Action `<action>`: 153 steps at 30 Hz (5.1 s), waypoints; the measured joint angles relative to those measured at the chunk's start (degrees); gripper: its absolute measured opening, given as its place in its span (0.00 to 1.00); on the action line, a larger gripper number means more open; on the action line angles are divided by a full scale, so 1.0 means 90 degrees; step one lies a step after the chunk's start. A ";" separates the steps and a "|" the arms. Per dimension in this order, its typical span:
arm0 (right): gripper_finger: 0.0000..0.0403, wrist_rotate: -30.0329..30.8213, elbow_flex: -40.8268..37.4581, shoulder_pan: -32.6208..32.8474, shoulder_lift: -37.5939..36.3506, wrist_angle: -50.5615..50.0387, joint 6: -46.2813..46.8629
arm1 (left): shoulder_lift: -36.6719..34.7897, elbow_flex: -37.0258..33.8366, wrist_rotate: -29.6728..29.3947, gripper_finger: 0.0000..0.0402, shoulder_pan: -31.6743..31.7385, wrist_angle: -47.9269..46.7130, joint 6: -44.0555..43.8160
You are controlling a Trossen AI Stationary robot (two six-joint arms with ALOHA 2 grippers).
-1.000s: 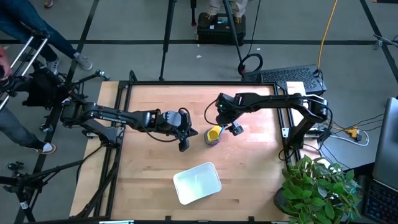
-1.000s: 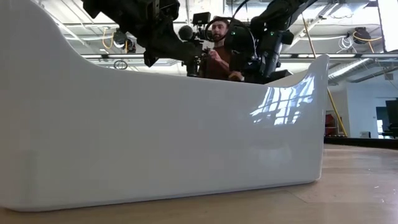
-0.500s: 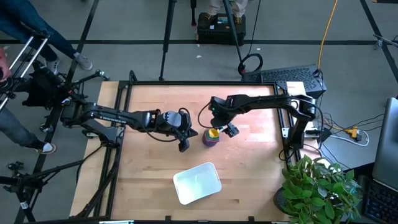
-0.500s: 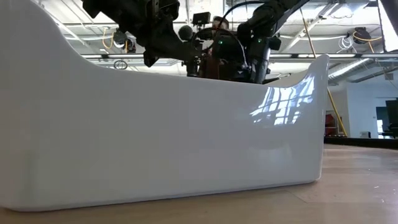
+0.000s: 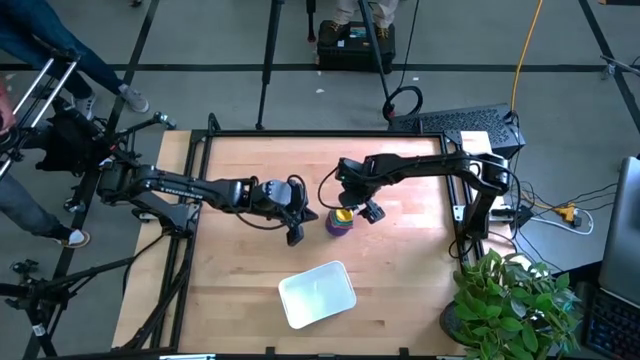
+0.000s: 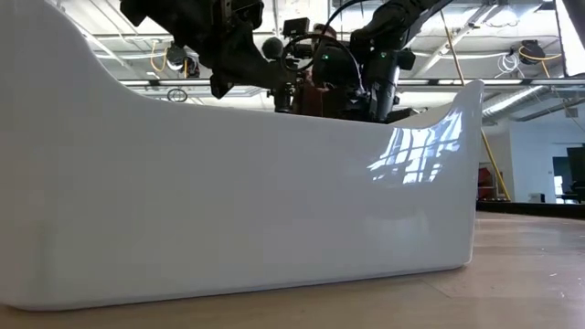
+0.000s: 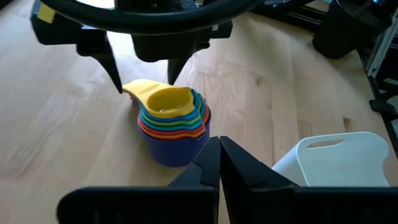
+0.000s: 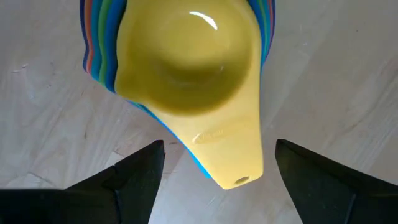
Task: Nest measuring cups in basket
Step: Put the stacked measuring cups into the white bin
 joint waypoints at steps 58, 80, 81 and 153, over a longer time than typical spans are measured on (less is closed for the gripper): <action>0.58 -0.0266 -0.0155 0.0155 0.0329 0.0824 -0.0467 | 0.0002 0.0000 0.0036 0.06 -0.0112 -0.0131 -0.0141; 0.33 0.0226 -0.0155 0.0182 0.0323 0.0581 -0.0172 | 0.0002 0.0000 0.0029 0.06 -0.0112 -0.0136 -0.0138; 0.34 0.0225 -0.0155 0.0194 0.0313 0.0573 -0.0151 | 0.0002 0.0000 0.0029 0.06 -0.0112 -0.0136 -0.0138; 0.51 -0.0664 -0.0155 0.0457 0.0087 0.0519 0.0958 | 0.0002 0.0000 0.0018 0.06 -0.0112 -0.0134 -0.0153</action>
